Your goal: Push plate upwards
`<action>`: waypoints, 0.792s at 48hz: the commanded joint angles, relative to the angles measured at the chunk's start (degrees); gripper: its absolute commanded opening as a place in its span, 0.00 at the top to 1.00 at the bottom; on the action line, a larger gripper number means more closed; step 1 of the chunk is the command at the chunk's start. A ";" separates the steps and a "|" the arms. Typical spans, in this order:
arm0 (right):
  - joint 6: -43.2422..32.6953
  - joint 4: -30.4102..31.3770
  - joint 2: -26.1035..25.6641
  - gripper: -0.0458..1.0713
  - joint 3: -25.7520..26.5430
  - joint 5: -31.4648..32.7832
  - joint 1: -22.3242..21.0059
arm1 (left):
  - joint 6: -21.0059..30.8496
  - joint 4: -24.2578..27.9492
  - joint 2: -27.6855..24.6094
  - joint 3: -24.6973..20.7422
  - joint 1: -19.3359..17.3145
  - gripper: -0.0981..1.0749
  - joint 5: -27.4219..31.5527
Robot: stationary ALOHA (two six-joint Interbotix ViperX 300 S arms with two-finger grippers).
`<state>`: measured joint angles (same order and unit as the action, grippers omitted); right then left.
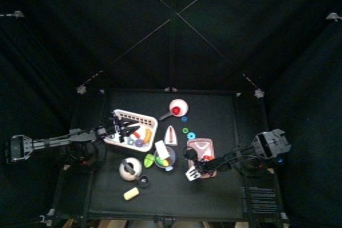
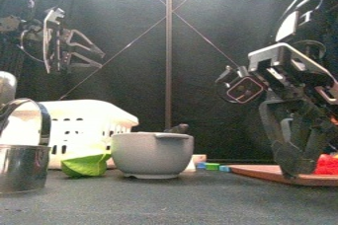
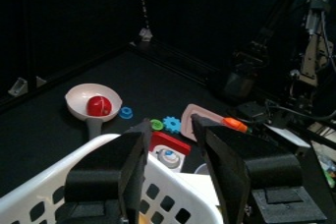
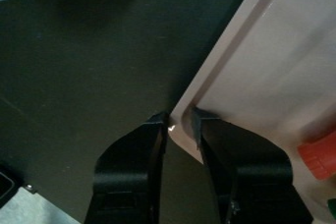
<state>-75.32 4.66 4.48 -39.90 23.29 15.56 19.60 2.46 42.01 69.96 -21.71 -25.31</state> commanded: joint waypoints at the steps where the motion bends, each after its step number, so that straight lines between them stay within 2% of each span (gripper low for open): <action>1: -0.18 -0.44 1.58 0.37 4.13 0.53 1.49 | -0.09 -0.09 0.97 -0.35 -0.18 0.24 -0.18; 12: -0.09 -1.41 7.38 0.37 11.25 5.01 3.60 | -0.09 -0.09 3.87 0.79 -0.18 0.24 -0.09; 21: 0.00 -2.37 9.49 0.37 15.12 10.37 4.13 | -0.09 -0.09 4.66 0.88 -0.18 0.24 0.26; 38: 0.09 -3.43 10.46 0.38 15.73 10.99 3.87 | -0.09 -0.09 4.66 0.97 -0.18 0.24 0.35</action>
<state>-75.15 1.49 14.94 -23.82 34.19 19.16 19.60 2.37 46.76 71.63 -21.71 -24.79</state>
